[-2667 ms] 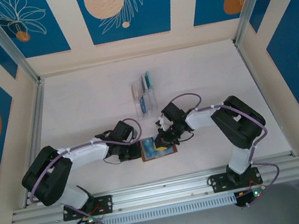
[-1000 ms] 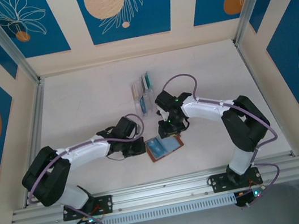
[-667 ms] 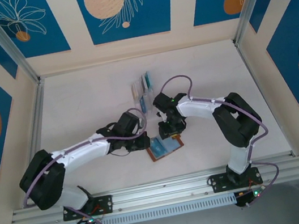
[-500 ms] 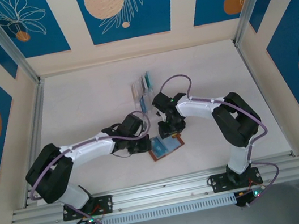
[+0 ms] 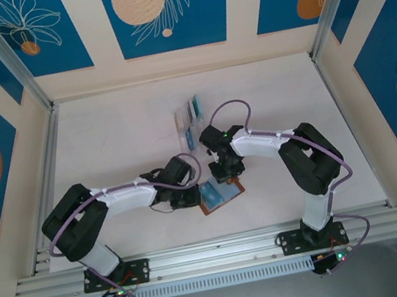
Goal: Put the credit cards into the card holder
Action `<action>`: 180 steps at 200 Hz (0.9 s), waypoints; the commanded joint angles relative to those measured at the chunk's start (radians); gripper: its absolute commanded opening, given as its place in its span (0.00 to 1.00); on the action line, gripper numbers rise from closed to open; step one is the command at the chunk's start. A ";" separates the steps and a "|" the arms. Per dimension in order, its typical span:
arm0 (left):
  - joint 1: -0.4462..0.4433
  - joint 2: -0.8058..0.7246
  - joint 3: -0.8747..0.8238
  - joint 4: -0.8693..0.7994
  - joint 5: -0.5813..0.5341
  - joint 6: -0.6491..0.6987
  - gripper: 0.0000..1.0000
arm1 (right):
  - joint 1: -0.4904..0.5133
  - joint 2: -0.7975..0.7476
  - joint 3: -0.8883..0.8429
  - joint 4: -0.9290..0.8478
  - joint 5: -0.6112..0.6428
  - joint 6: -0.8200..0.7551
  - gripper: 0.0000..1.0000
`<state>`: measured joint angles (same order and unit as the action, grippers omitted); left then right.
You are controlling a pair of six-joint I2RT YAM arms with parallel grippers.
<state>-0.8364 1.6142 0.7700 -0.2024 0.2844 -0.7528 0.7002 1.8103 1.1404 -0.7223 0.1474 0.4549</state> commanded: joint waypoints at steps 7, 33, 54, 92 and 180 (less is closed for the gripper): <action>-0.012 0.058 -0.037 0.029 -0.010 -0.005 0.05 | 0.012 0.012 -0.027 -0.001 -0.032 0.004 0.08; -0.011 0.059 -0.041 0.019 -0.025 -0.001 0.05 | 0.004 -0.019 -0.027 0.004 -0.091 0.000 0.00; -0.011 0.054 -0.041 0.014 -0.034 0.003 0.05 | -0.015 -0.044 -0.035 0.025 -0.187 -0.005 0.00; -0.006 0.053 -0.038 0.004 -0.042 0.010 0.05 | -0.026 -0.050 -0.041 0.064 -0.343 0.000 0.00; 0.057 0.057 -0.044 0.021 -0.018 0.039 0.05 | 0.000 0.026 -0.029 0.085 -0.490 0.013 0.08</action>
<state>-0.8062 1.6192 0.7616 -0.1848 0.3157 -0.7479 0.6788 1.7966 1.1141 -0.6426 -0.2569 0.4526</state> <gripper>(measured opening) 0.053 0.076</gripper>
